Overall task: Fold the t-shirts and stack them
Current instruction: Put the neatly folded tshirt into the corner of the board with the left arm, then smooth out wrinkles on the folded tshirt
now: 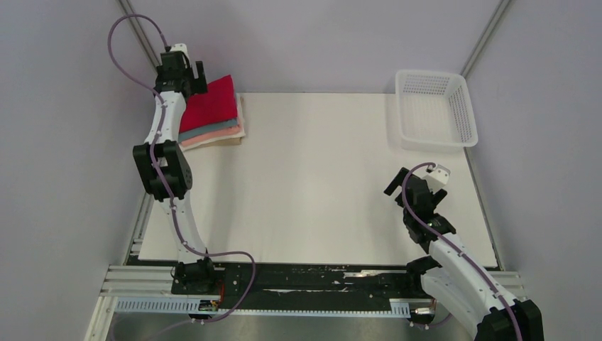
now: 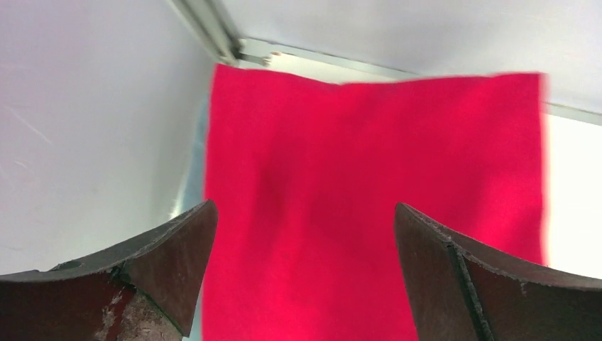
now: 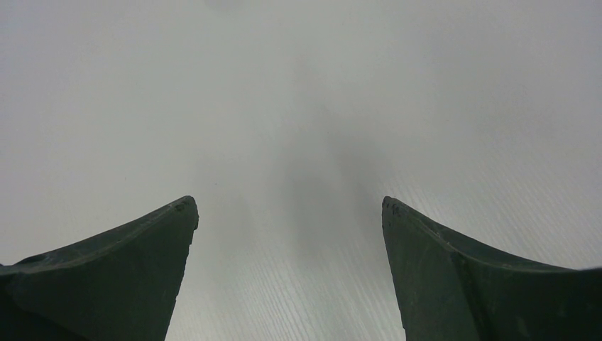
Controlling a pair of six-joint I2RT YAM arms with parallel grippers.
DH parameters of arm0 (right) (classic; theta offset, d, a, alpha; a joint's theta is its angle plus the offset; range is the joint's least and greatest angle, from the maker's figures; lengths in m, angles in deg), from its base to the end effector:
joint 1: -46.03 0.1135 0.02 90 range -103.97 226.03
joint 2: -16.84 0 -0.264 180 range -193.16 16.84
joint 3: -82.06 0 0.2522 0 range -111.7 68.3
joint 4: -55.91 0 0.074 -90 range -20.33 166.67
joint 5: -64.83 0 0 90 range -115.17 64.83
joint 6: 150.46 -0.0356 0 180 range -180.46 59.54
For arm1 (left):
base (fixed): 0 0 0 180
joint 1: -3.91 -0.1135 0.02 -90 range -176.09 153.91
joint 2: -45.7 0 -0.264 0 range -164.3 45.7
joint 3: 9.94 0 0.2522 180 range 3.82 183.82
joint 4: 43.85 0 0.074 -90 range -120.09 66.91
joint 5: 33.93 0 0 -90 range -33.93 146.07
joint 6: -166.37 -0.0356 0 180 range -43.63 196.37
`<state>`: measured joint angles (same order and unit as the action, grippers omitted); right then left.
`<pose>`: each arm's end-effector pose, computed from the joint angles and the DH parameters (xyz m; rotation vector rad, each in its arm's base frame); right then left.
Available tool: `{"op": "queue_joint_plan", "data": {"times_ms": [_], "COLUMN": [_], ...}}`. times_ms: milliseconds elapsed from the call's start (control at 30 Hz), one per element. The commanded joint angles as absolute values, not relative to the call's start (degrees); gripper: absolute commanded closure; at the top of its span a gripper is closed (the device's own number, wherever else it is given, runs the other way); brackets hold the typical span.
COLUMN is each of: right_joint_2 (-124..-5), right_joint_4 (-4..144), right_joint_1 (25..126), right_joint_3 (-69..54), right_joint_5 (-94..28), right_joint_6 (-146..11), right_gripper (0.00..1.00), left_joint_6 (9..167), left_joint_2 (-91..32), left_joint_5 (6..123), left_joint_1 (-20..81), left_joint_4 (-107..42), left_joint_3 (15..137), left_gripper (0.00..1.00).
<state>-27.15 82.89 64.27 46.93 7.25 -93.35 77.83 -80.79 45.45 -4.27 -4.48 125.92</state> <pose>0.1614 0.0331 0.1971 0.5681 2.0102 -0.0860 0.5140 0.0805 0.3123 -0.2877 2.0756 0.2649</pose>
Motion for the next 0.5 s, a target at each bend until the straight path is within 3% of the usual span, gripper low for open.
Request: {"op": "queue_joint_plan", "data": {"times_ms": [0,167,467], "right_joint_2": [-26.4,-26.9,-27.3], "right_joint_4": [82.2,82.2,81.9], "right_joint_1": [64.1,64.2,64.2], "right_joint_3": [45.9,45.9,46.2], "right_joint_5": [6.9,5.2,4.9], "right_joint_6": [-93.4,-93.1,-92.5], "right_gripper": [0.0,0.0,0.0], "left_joint_6": [86.6,93.5,96.3], "left_joint_2": [-70.4,-67.9,-72.0], "left_joint_5": [58.2,68.5,70.1], "left_joint_1": [-2.7,-0.4,3.6], "left_joint_4": [-9.8,-14.3,-13.6], "left_joint_3": [118.2,110.7,106.9], "left_gripper": [0.0,0.0,0.0]}}
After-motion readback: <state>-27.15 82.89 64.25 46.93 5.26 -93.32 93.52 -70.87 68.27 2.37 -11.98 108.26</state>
